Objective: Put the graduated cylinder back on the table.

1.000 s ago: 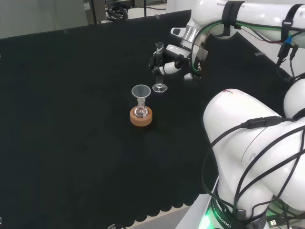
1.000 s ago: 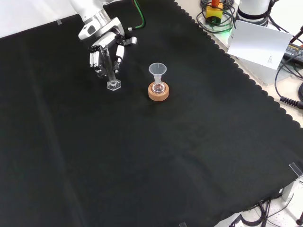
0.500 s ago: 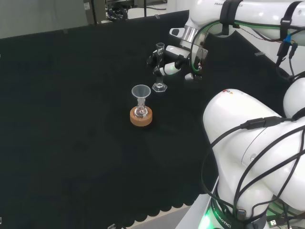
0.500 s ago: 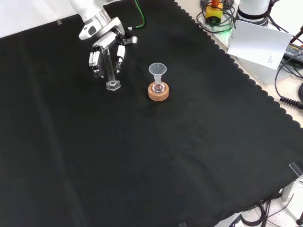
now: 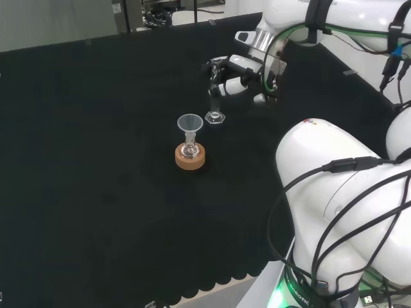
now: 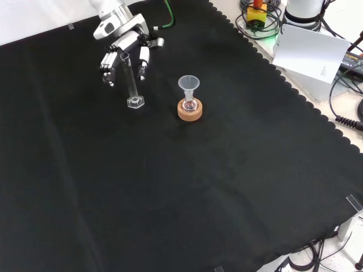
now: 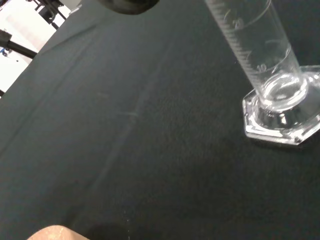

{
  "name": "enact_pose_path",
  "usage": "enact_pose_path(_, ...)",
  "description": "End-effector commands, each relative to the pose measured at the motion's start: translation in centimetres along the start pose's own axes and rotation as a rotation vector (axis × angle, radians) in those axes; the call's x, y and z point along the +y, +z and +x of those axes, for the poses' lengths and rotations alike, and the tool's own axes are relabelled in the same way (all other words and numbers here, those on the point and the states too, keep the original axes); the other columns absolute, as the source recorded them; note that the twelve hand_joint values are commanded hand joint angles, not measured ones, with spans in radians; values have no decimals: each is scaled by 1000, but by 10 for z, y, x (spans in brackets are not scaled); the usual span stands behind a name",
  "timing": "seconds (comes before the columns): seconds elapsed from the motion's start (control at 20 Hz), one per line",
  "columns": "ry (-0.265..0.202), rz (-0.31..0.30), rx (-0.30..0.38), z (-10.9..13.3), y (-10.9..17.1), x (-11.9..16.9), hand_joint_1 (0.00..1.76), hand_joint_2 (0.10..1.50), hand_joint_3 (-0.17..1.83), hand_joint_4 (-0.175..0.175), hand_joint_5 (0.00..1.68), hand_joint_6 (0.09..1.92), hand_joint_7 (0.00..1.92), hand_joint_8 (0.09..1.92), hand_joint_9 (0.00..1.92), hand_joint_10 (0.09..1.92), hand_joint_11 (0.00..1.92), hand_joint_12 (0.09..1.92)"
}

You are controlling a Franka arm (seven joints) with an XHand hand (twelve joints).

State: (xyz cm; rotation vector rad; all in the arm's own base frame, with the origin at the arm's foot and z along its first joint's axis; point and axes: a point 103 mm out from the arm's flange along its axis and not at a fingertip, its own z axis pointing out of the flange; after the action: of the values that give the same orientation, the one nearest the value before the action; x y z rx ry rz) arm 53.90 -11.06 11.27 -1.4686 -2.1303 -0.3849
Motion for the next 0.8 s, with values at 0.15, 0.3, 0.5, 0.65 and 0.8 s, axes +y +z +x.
enact_pose_path(0.15, 31, -68, -48, 14, -35, -26, 821, 937, -175, -44, 386, 237, 232, 663, 732, 87, 296, 1378)
enact_pose_path(0.3, 46, -97, -69, 22, -45, -38, 820, 936, -175, -44, 387, 229, 224, 661, 723, 87, 287, 1377)
enact_pose_path(0.5, 76, -138, -109, 35, -64, -60, 819, 936, -175, -44, 398, 202, 216, 665, 716, 87, 272, 1389)
enact_pose_path(0.65, 96, -160, -142, 46, -75, -75, 819, 936, -175, -44, 401, 194, 215, 666, 714, 87, 270, 1390)
enact_pose_path(0.8, 123, -172, -168, 55, -85, -88, 819, 936, -175, -44, 403, 191, 214, 667, 711, 87, 267, 1389)
